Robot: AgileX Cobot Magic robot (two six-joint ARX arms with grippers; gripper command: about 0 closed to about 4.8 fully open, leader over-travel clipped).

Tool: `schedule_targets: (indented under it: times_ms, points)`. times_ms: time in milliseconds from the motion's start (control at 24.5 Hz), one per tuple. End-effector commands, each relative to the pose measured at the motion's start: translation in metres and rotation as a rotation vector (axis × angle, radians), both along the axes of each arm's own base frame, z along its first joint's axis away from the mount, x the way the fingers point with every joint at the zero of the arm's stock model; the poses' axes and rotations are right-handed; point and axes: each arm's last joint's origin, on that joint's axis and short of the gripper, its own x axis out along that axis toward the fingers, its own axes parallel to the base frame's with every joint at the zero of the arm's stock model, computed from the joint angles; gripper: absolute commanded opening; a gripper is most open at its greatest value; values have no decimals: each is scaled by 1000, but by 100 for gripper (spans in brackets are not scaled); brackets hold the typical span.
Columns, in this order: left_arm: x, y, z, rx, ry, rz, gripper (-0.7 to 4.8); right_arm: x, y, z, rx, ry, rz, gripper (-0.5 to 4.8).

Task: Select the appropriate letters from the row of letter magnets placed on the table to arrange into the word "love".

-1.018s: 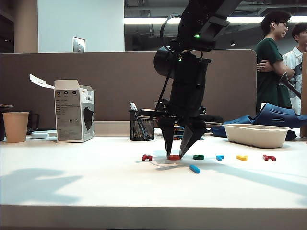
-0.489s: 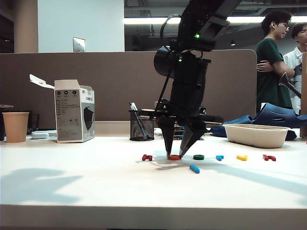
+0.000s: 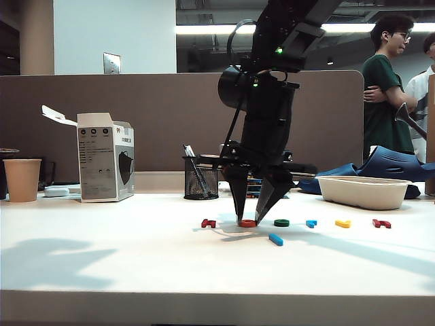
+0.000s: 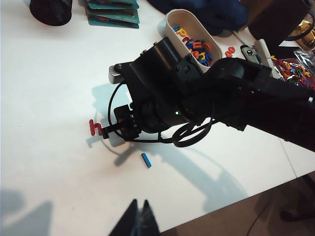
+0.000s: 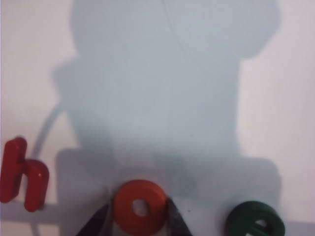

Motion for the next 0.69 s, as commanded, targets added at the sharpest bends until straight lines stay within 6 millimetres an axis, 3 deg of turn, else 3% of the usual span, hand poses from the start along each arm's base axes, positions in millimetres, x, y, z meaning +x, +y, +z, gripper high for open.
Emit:
schedule_targets:
  times_ms: [41,692]
  points:
    - [0,0,2,-7,-13,0,-5,-11,-5,-15,-75,130,0,135]
    - [0,0,2,-7,-13,0,-5,-19,-11,-13,-133,208,-2,135]
